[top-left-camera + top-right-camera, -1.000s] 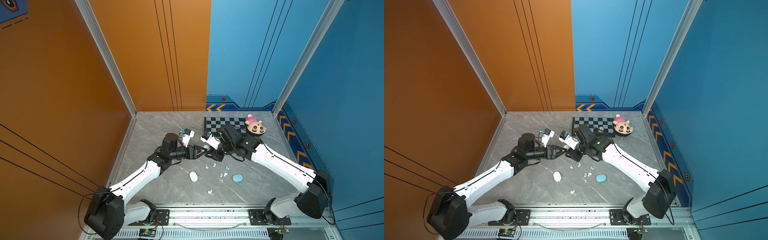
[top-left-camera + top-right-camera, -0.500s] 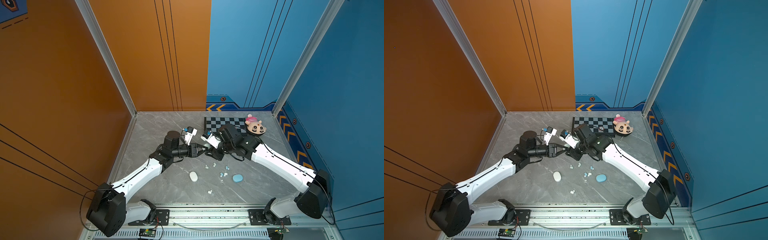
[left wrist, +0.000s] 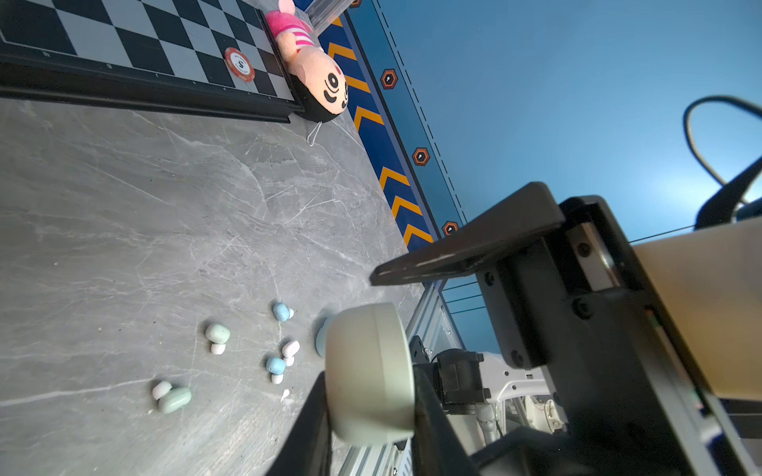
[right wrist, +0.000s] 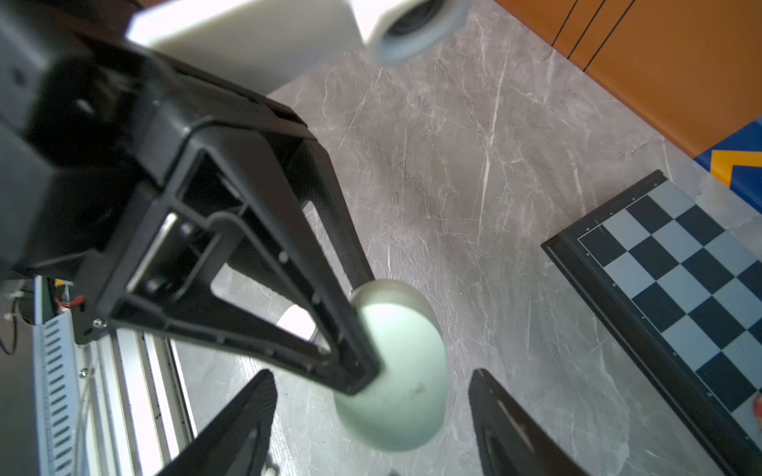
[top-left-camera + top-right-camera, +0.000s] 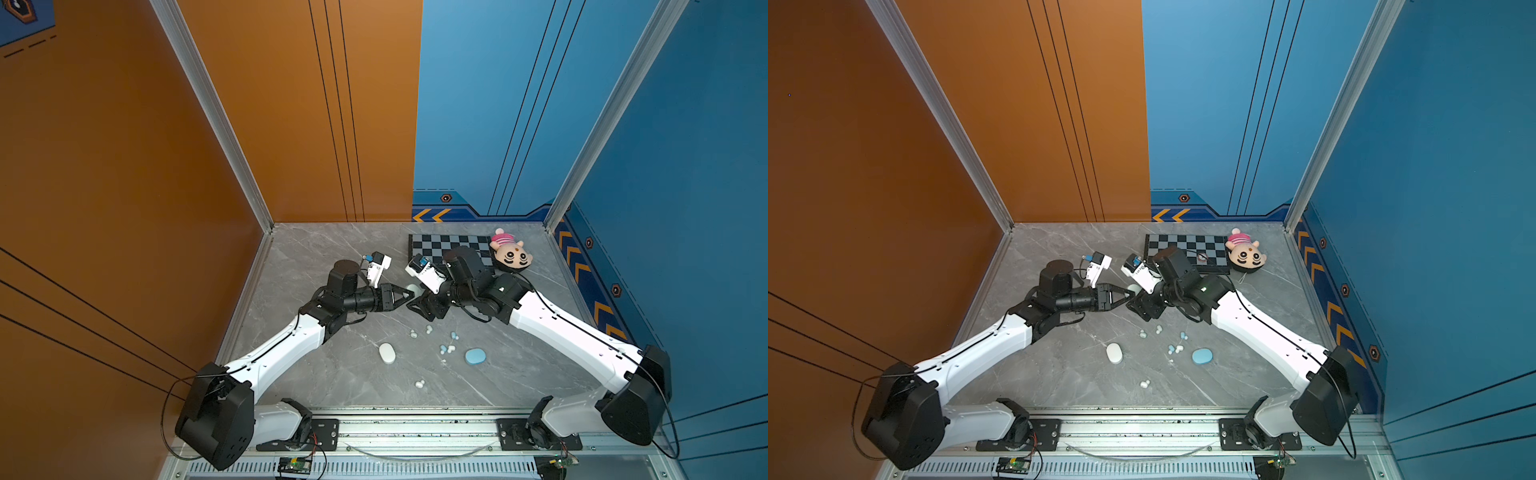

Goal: Insert the wireless bluetooth earbuds into the charging case
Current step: 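Lift the pale green case with the right gripper toward the left gripper, then close the left gripper on the case lid above the right gripper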

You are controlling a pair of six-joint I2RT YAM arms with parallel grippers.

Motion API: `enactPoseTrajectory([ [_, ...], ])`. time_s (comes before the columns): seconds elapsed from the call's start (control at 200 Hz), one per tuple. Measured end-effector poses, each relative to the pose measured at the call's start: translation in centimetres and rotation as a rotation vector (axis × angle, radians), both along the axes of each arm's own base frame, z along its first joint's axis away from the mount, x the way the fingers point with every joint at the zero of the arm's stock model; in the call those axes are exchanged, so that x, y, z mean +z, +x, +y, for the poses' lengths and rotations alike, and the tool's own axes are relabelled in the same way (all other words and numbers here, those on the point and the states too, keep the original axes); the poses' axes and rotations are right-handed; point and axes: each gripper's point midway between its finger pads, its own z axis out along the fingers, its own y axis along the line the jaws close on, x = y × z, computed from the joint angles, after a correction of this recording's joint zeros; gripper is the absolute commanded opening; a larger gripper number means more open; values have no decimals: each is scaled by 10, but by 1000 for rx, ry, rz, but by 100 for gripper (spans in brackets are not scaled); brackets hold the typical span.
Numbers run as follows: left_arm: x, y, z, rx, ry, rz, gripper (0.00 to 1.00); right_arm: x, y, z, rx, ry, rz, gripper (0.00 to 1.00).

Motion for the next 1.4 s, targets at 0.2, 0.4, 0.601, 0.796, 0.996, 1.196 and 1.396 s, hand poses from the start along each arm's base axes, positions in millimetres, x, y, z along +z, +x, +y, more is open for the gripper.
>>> enactPoseTrajectory([
  [0.2, 15, 8, 14, 10, -58, 49, 1, 41, 11, -34, -83, 193, -55, 80],
  [0.4, 30, 3, 21, -18, -114, 93, 1, 40, 5, -37, -76, 295, -43, 81],
  [0.601, 41, -7, 21, -51, -145, 113, 1, 43, 0, -22, -35, 337, -40, 81],
  [0.796, 42, -9, 20, -56, -149, 124, 1, 31, -4, 1, 15, 321, -3, 79],
  [0.996, 42, -9, 21, -58, -150, 125, 1, 23, 0, 14, 32, 305, 20, 70],
  [1.196, 43, -8, 22, -55, -152, 121, 1, 27, 5, 22, 39, 306, 19, 59],
  [1.396, 42, -6, 25, -45, -150, 128, 1, 29, 7, 31, 52, 303, 21, 57],
])
